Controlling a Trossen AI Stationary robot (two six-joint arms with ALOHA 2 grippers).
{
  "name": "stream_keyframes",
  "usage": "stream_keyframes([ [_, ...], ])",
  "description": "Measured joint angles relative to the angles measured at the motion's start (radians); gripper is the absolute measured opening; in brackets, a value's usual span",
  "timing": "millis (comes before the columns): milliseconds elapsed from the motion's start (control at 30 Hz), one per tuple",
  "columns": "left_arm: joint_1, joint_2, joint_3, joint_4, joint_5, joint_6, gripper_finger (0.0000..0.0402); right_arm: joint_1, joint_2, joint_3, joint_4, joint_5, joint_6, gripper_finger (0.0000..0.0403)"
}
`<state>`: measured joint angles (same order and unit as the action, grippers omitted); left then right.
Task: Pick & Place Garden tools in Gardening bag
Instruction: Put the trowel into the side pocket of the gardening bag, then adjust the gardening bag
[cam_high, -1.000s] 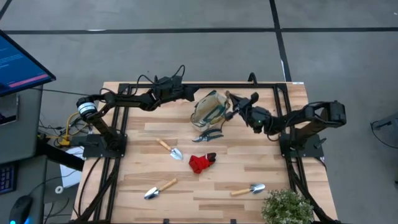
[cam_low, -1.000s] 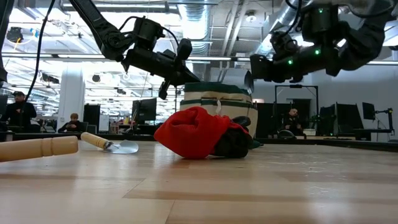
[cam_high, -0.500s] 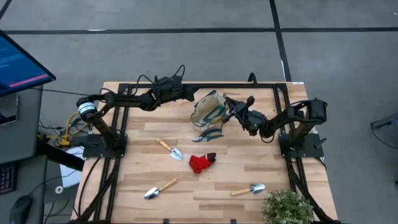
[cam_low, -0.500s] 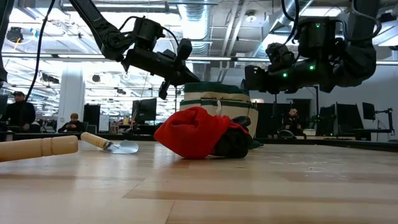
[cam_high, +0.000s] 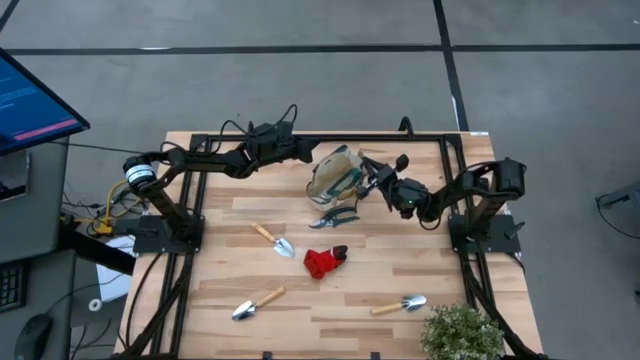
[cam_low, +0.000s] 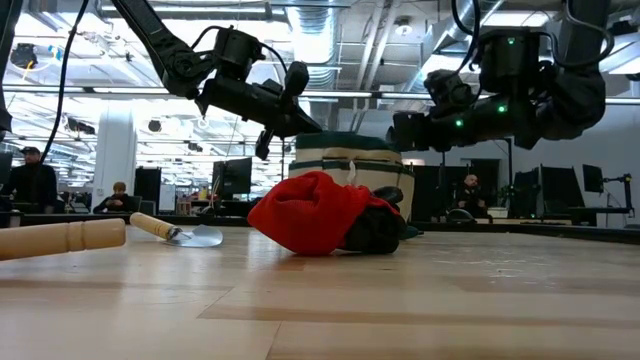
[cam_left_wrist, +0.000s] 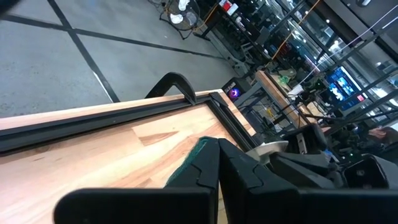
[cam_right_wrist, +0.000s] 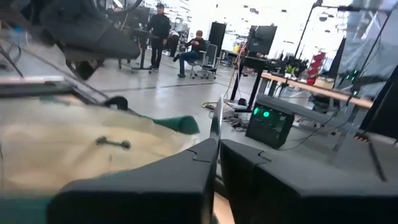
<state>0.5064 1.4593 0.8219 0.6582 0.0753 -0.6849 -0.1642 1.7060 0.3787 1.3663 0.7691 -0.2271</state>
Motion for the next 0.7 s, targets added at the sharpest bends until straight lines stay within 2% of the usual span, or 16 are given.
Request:
stream_keyframes([
  [267, 0.012, -0.011, 0.0, 0.001, 0.003, 0.018, 0.0003, 0.012, -0.085, 0.0, 0.006, 0.044, -0.093, 0.0092],
  [467, 0.049, -0.116, 0.0, -0.034, 0.005, 0.109, 0.0003, 0.076, -0.232, 0.024, -0.03, 0.045, -0.211, 0.0133],
  [567, 0.075, -0.214, 0.0, -0.186, 0.036, 0.161, 0.0003, 0.134, -0.317, 0.09, -0.199, 0.056, -0.225, 0.0142],
  [700, 0.082, -0.368, 0.0, -0.544, 0.058, 0.227, 0.0003, 0.221, -0.403, 0.213, -0.538, 0.175, -0.178, 0.0142],
])
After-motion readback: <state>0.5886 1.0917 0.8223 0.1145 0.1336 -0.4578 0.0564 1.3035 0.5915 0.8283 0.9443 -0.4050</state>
